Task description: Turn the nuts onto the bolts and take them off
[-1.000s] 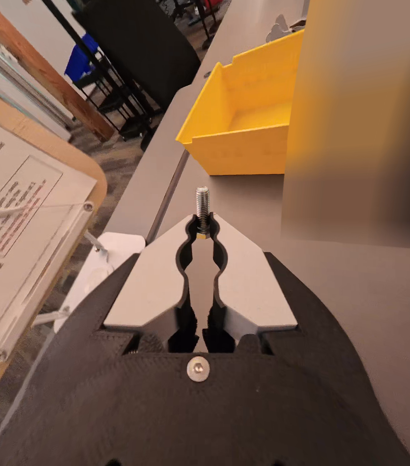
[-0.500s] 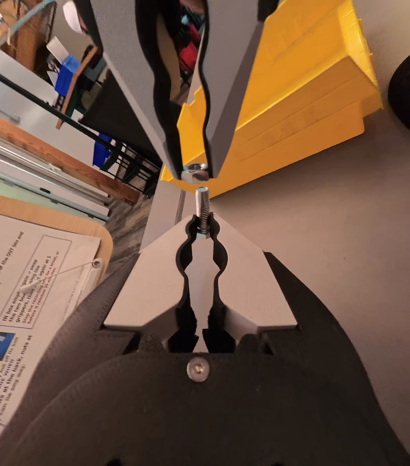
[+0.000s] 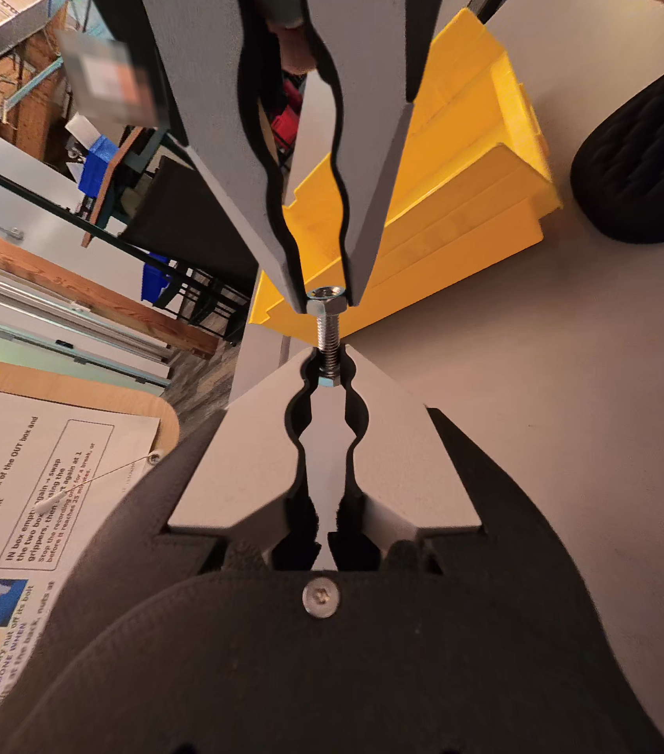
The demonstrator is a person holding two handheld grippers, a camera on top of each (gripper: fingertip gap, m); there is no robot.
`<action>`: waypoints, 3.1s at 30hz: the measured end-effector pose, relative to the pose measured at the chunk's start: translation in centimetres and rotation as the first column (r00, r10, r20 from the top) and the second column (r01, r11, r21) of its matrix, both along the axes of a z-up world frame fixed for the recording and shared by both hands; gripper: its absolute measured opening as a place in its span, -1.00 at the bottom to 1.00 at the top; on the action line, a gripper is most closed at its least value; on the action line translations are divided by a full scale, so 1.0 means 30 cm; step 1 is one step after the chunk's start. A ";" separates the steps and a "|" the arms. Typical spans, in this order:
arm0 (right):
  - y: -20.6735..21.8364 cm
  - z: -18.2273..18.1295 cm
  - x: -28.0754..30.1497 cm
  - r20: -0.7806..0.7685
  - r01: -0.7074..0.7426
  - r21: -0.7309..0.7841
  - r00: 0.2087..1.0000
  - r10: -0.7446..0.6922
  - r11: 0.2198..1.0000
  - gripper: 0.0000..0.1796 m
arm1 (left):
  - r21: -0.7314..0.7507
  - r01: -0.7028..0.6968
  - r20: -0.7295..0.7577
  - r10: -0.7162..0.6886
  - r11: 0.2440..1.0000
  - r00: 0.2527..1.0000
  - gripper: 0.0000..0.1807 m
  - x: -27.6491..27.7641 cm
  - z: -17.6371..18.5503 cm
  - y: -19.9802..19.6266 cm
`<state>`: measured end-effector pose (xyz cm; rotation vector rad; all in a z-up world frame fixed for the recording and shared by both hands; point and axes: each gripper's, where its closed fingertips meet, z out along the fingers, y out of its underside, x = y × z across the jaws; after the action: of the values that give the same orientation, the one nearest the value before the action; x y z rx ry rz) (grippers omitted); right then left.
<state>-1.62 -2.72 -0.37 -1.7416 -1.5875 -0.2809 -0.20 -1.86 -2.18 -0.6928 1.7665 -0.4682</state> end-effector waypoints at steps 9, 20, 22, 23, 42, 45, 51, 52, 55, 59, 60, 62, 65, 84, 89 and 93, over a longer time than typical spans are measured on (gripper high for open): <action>-0.055 -0.014 -0.043 0.071 -0.109 0.015 0.992 0.108 0.994 -0.81 | -0.051 0.114 -0.097 -0.119 0.992 0.988 -0.92 -0.038 -0.019 -0.056; -0.026 0.007 -0.063 -0.011 -0.054 0.016 0.998 0.054 0.998 -0.82 | -0.088 0.083 -0.147 -0.096 0.993 0.984 -0.92 -0.056 -0.012 -0.039; -0.008 0.023 -0.063 -0.076 -0.019 0.011 0.997 0.020 1.000 -0.82 | -0.083 0.056 -0.127 -0.067 0.995 0.990 -0.92 -0.055 0.004 -0.021; 0.000 0.031 -0.064 -0.112 -0.002 0.002 0.994 0.003 1.000 -0.82 | -0.081 0.043 -0.119 -0.053 0.996 0.992 -0.92 -0.055 0.012 -0.012; 0.131 0.163 -0.079 -0.637 0.212 -0.346 0.662 -0.395 0.914 -0.82 | -0.054 -0.222 -0.014 0.221 0.974 0.975 -0.92 -0.080 0.146 0.120; 0.145 0.176 -0.082 -0.664 0.232 -0.375 0.609 -0.434 0.898 -0.82 | -0.071 -0.249 -0.004 0.250 0.966 0.968 -0.92 -0.083 0.160 0.133; 0.159 0.183 -0.086 -0.694 0.236 -0.446 0.518 -0.500 0.863 -0.82 | -0.037 -0.298 0.008 0.298 0.954 0.954 -0.92 -0.088 0.174 0.151; 0.159 0.182 -0.088 -0.695 0.229 -0.449 0.518 -0.499 0.863 -0.82 | -0.027 -0.300 0.009 0.301 0.953 0.954 -0.92 -0.088 0.175 0.150; 0.157 0.175 -0.095 -0.689 0.218 -0.438 0.542 -0.482 0.872 -0.81 | -0.038 -0.286 0.007 0.286 0.958 0.958 -0.92 -0.086 0.177 0.140; 0.158 0.171 -0.096 -0.680 0.226 -0.422 0.561 -0.472 0.878 -0.81 | -0.080 -0.266 -0.007 0.266 0.961 0.964 -0.92 -0.086 0.172 0.134; 0.159 0.171 -0.097 -0.682 0.223 -0.422 0.561 -0.470 0.879 -0.81 | -0.090 -0.262 -0.008 0.262 0.961 0.965 -0.92 -0.086 0.172 0.134; 0.160 0.174 -0.097 -0.688 0.215 -0.417 0.560 -0.461 0.883 -0.81 | -0.110 -0.256 -0.009 0.256 0.960 0.967 -0.92 -0.086 0.174 0.133; 0.160 0.181 -0.099 -0.696 0.206 -0.409 0.560 -0.450 0.889 -0.81 | -0.138 -0.246 -0.005 0.247 0.959 0.969 -0.92 -0.086 0.178 0.131; 0.170 0.203 -0.099 -0.706 0.214 -0.324 0.593 -0.386 0.921 -0.76 | -0.204 -0.213 0.034 0.224 0.955 0.974 -0.92 -0.098 0.213 0.129; 0.170 0.209 -0.097 -0.705 0.219 -0.299 0.605 -0.369 0.929 -0.70 | -0.227 -0.202 0.050 0.218 0.953 0.975 -0.92 -0.105 0.227 0.131; 0.158 0.261 -0.097 -0.726 0.199 -0.179 0.634 -0.266 0.964 -0.64 | -0.255 -0.184 0.062 0.206 0.949 0.977 -0.92 -0.115 0.238 0.133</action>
<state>-4.52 2.03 7.46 -1.7859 -0.7672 0.3677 -3.64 2.11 4.98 -0.9993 1.5521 -0.5807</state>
